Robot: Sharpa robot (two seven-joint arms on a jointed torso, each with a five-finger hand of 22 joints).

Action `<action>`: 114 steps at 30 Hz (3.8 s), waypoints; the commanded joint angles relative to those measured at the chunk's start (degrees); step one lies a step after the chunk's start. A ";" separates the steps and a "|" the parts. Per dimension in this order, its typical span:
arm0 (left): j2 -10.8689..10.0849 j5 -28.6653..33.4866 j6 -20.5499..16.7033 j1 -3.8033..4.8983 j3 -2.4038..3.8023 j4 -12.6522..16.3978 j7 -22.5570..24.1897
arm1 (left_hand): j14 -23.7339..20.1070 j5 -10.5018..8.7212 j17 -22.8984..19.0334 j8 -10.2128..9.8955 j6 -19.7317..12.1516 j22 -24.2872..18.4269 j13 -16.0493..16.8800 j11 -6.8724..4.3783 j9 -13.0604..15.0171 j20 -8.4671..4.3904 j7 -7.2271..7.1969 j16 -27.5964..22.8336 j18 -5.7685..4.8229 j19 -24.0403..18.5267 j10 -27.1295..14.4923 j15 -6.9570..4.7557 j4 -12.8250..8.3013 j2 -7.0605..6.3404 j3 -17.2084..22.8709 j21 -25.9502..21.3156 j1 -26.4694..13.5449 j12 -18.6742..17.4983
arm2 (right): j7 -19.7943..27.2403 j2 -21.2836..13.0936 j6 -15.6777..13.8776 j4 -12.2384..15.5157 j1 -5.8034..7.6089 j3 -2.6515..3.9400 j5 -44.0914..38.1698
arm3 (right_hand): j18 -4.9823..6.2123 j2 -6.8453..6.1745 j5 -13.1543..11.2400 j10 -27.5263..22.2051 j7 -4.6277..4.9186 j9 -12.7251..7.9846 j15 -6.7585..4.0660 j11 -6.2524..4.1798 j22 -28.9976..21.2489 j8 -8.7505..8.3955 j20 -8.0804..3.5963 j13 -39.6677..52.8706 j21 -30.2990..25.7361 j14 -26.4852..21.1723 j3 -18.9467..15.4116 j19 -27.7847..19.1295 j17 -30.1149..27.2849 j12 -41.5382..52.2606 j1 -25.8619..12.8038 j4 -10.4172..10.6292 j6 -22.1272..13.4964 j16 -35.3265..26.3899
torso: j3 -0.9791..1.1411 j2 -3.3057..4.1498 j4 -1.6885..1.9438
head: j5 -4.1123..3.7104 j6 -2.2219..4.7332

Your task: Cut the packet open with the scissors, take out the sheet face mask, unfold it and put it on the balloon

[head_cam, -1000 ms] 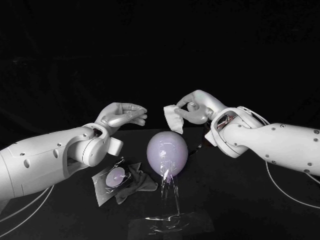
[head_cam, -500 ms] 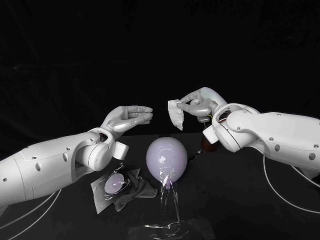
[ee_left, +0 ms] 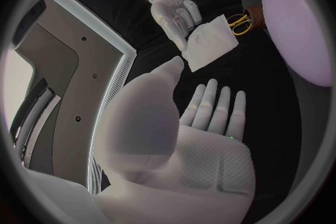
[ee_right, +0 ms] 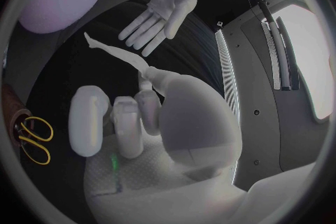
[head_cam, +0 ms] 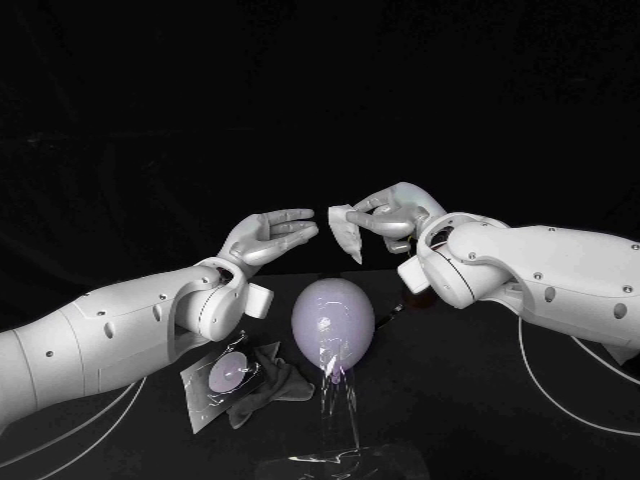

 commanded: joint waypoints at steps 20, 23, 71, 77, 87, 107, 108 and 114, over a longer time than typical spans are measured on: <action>3.34 4.21 9.69 0.06 0.14 -2.43 -2.81 | -0.87 -2.88 -2.72 -0.26 -4.37 -0.31 0.29 2.61 -2.11 0.03 5.18 0.02 -0.14 -2.44 -3.85 0.85 7.60 5.07 -17.99 -3.73 9.34 2.74 | 3.21 1.76 4.33 1.22 0.08 0.07 2.40 | 0.13 0.77 0.34 0.21 -0.38 1.71 -0.34 -0.47 7.99 2.28 -0.02 5.47 -0.46 5.99 0.52 -0.38 15.10 -0.54 0.20 -0.14 0.17 0.20 | 0.01 0.02 0.03 | 0.33 0.50; 3.24 5.25 12.35 0.06 0.14 -2.21 -2.32 | 4.45 -2.87 -1.39 3.01 4.04 -0.09 0.42 2.04 1.18 -0.03 4.29 1.22 0.29 -1.04 -1.08 0.10 7.40 6.27 -18.58 -3.37 10.08 4.14 | 3.20 1.97 4.51 1.05 0.07 0.07 2.40 | 0.11 0.80 0.34 0.11 -0.36 1.72 -0.33 -0.46 8.02 2.30 -0.02 5.34 -0.41 5.99 0.56 -0.36 15.10 -0.72 0.19 -0.16 0.11 0.20 | 0.02 0.00 0.04 | 0.35 0.45; 0.82 9.13 12.37 0.06 0.15 -0.49 -1.93 | 28.25 -2.80 7.01 16.48 22.41 1.34 0.10 -4.97 9.52 -0.15 -1.81 9.33 5.45 23.01 25.36 -7.41 7.64 11.09 -1.63 3.79 17.29 3.29 | 9.99 -5.11 10.26 3.13 -3.16 -0.53 9.04 | 0.99 -7.16 0.34 -7.23 3.58 -0.54 3.05 3.24 6.29 -3.03 3.23 -1.83 -4.85 5.99 -15.27 -2.70 15.10 -9.83 -6.11 7.98 -8.28 0.20 | 0.09 -0.02 -0.01 | 0.52 -0.20; 0.69 9.16 12.14 0.06 0.15 -0.33 -2.05 | 28.34 -2.80 7.30 16.73 22.26 1.37 0.11 -4.98 10.00 -0.16 -1.88 9.19 5.48 23.17 25.69 -7.43 7.59 10.37 -0.05 3.78 16.55 2.85 | 10.46 -6.24 10.39 3.61 -4.41 -0.59 10.41 | 0.66 -5.92 0.36 -4.93 3.16 -0.55 2.64 2.83 7.12 -2.65 2.84 0.54 -3.27 5.99 -16.23 -1.76 15.10 -6.48 -5.39 8.16 -7.41 0.20 | 0.06 -0.01 0.02 | 0.54 -0.29; 0.57 9.10 11.91 0.08 0.15 0.03 -2.46 | 28.50 -2.80 7.75 17.07 22.13 1.47 0.13 -5.02 10.66 -0.19 -1.92 9.06 5.63 23.62 26.16 -7.47 7.47 9.34 2.21 3.97 15.56 2.26 | 14.51 -5.34 10.94 3.66 -5.79 -0.61 12.36 | 0.29 -4.82 0.34 -3.04 3.62 -1.47 2.72 3.07 8.03 -3.88 2.69 2.90 -1.72 5.99 -16.72 -0.87 15.10 -3.25 -0.07 5.64 -8.39 0.20 | -0.01 0.02 0.13 | 0.56 -0.39; 0.33 8.37 11.60 0.11 0.15 0.43 -3.01 | 28.68 -2.80 8.23 17.38 22.12 1.58 0.16 -5.09 11.29 -0.19 -1.94 9.00 5.70 23.94 26.66 -7.53 7.30 8.29 4.32 4.20 14.63 1.79 | 19.58 -2.76 9.18 2.52 -6.00 -0.60 14.43 | 0.12 -4.80 0.36 -1.35 4.20 -2.60 3.20 3.57 8.63 -5.34 3.14 5.46 -0.88 5.99 -15.45 -0.51 15.10 0.06 4.82 1.72 -8.23 0.20 | 0.04 -0.04 0.03 | 0.64 -0.58; 0.32 8.34 11.61 0.11 0.15 0.45 -3.01 | 28.68 -2.80 8.25 17.39 22.12 1.58 0.16 -5.09 11.32 -0.19 -1.94 8.99 5.68 23.92 26.68 -7.53 7.29 8.24 4.42 4.20 14.59 1.77 | 19.55 -2.67 9.18 2.41 -6.00 -0.60 14.44 | 0.12 -4.80 0.36 -1.35 4.20 -2.60 3.20 3.57 8.63 -5.34 3.14 5.46 -0.88 5.99 -15.45 -0.51 15.10 0.06 4.82 1.72 -8.23 0.20 | 0.04 -0.04 0.03 | 0.64 -0.58; 0.26 8.15 11.68 0.11 0.15 0.56 -3.04 | 28.70 -2.80 8.32 17.43 22.13 1.57 0.16 -5.10 11.39 -0.19 -1.93 8.99 5.65 23.86 26.75 -7.54 7.26 8.11 4.69 4.17 14.47 1.72 | 19.24 -2.16 9.39 1.90 -6.01 -0.60 14.49 | 0.13 -4.73 0.35 -1.40 4.24 -2.66 3.22 3.61 8.62 -5.42 3.15 5.43 -0.94 5.99 -15.40 -0.54 15.10 0.03 4.79 1.71 -8.22 0.20 | 0.02 -0.04 0.06 | 0.66 -0.60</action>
